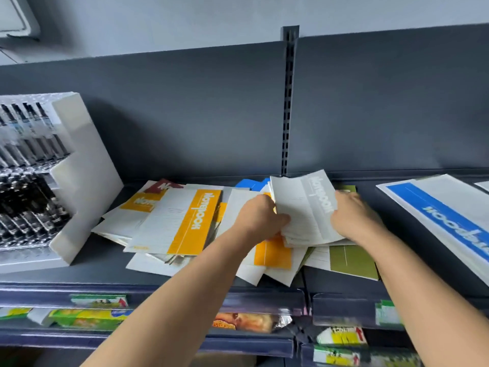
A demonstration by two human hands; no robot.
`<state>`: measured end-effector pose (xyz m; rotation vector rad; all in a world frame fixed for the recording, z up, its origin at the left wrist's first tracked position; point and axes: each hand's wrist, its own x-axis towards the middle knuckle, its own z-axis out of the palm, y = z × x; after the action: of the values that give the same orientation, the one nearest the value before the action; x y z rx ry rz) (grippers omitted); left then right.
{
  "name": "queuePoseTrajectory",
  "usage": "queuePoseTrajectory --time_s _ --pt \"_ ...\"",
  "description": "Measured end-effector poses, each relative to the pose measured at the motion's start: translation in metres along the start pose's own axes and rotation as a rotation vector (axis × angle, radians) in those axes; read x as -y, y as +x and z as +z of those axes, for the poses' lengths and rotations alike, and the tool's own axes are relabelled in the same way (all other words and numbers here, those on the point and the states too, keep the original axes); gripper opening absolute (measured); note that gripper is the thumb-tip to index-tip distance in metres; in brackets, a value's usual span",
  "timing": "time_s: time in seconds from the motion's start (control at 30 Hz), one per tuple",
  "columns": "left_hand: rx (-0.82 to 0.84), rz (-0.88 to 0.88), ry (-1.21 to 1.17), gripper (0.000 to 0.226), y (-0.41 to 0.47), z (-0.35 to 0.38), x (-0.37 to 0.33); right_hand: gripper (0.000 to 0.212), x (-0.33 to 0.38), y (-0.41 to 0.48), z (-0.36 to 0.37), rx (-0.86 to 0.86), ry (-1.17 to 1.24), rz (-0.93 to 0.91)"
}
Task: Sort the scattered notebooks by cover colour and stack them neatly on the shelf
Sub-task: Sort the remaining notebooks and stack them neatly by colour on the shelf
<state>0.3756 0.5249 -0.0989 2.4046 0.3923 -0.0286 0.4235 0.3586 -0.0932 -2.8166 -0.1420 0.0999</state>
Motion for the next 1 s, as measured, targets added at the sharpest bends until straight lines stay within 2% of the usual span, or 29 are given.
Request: queuePoseTrajectory --time_s 0.1,0.2,0.27,0.43,0.57,0.6,0.7,0.8,0.87,0.93,1.0 --pt "-0.186 -0.021 0.188 0.042 -0.003 -0.015 0.012 0.035 0.012 0.0 0.007 0.015 -0.16 -0.09" --pt "-0.339 -0.104 0.392 0.038 -0.008 -0.048 0.047 0.041 0.038 -0.009 0.018 0.016 -0.128 -0.28" --pt "-0.328 -0.217 0.492 0.044 -0.015 -0.07 0.076 0.037 0.059 -0.018 0.026 0.036 -0.088 -0.426" --pt "-0.252 -0.48 0.5 0.086 -0.035 -0.107 0.117 0.037 0.114 -0.043 0.046 0.07 0.001 -0.741" --pt "-0.263 -0.473 0.438 0.102 -0.039 -0.113 0.121 0.041 0.143 -0.057 0.059 0.162 -0.039 -0.793" --pt "-0.268 -0.45 0.385 0.099 -0.039 -0.114 0.122 0.042 0.147 -0.058 0.062 0.174 -0.07 -0.794" --pt "-0.302 -0.367 0.294 0.06 -0.039 -0.123 0.122 0.047 0.155 -0.058 0.064 0.154 -0.062 -0.767" --pt "-0.45 -0.333 0.313 0.038 -0.039 -0.137 0.13 0.043 0.167 -0.051 0.065 0.127 -0.031 -0.741" --pt "-0.536 -0.336 0.373 0.022 -0.041 -0.145 0.142 0.033 0.174 -0.045 0.068 0.102 -0.043 -0.71" --pt "-0.551 -0.369 0.464 0.016 -0.046 -0.153 0.154 0.026 0.181 -0.038 0.071 0.091 -0.081 -0.681" --pt "-0.539 -0.39 0.537 0.017 -0.05 -0.158 0.164 0.029 0.187 -0.032 0.074 0.102 -0.111 -0.658"
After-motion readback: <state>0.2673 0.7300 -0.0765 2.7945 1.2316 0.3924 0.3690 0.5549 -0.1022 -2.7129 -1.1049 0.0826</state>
